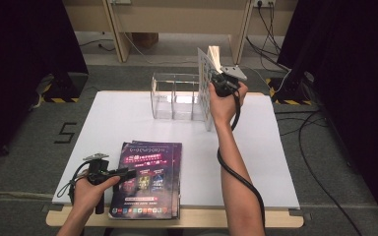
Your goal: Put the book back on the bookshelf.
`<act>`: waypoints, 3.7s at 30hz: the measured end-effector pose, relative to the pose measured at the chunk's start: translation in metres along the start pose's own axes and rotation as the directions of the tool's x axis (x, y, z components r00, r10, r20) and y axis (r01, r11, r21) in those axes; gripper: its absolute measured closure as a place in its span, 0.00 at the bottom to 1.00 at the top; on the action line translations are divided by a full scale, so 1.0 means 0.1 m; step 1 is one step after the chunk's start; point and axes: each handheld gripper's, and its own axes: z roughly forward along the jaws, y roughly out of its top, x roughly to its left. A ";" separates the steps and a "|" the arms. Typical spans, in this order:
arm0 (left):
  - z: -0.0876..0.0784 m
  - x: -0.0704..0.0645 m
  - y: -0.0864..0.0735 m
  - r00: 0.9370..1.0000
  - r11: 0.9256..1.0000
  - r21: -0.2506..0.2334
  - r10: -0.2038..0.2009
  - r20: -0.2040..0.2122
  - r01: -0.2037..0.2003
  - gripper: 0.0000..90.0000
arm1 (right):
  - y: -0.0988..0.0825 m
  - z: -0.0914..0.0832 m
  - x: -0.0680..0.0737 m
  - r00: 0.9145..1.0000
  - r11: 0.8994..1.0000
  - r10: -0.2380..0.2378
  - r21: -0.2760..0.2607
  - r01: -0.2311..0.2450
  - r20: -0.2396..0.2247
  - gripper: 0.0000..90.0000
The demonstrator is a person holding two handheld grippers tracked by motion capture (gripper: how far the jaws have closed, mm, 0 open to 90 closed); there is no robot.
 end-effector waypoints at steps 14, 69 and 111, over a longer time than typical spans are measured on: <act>0.00 -0.01 0.00 1.000 1.000 0.000 0.004 0.000 -0.004 0.55 | -0.02 -0.10 0.00 1.000 1.000 0.011 -0.003 -0.011 -0.016 0.72; 0.01 -0.05 -0.01 1.000 1.000 -0.003 0.008 -0.010 -0.008 0.53 | -0.17 -0.47 -0.02 0.999 1.000 -0.004 0.000 0.004 -0.045 0.70; 0.01 -0.04 -0.01 1.000 1.000 -0.005 0.005 -0.024 -0.005 0.52 | -0.40 -0.77 -0.13 0.996 1.000 -0.006 0.029 0.009 -0.085 0.70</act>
